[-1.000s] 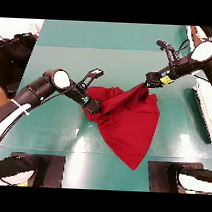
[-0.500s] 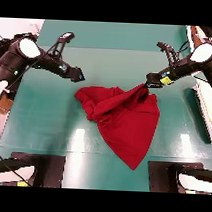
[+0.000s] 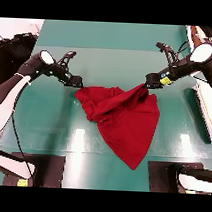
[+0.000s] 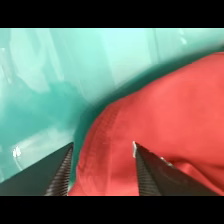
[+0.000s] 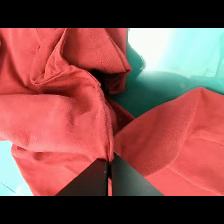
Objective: Fold the shirts.
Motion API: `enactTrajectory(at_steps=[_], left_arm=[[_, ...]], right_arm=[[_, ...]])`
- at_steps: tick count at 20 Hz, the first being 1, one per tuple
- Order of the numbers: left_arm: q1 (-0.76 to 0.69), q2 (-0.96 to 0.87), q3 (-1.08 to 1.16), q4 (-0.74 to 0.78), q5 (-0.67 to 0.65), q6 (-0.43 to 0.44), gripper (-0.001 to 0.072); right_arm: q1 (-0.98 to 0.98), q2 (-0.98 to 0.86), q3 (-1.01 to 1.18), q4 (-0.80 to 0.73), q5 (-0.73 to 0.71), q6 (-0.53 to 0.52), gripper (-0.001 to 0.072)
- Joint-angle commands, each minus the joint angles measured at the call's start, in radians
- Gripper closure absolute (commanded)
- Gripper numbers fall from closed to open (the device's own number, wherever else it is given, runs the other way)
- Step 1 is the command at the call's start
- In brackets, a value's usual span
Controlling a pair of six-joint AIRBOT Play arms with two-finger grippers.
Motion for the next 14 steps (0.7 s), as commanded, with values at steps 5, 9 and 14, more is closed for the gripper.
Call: enactTrajectory(at_steps=[5,9,14], left_arm=[[0.002,-0.066,0.001,-0.072,-0.018,0.033,0.0252],[0.002,-0.066,0.019,-0.093,-0.008,0.058,0.063],[0.003,-0.011,0.173,-0.051,-0.098,0.058,0.0683]], right_arm=[[0.016,0.0,-0.001,0.001,-0.013,0.001,0.0693],[0.017,0.0,-0.001,0.001,-0.015,0.001,0.0693],[-0.002,0.0,0.074,-0.004,-0.005,0.0,0.0693]])
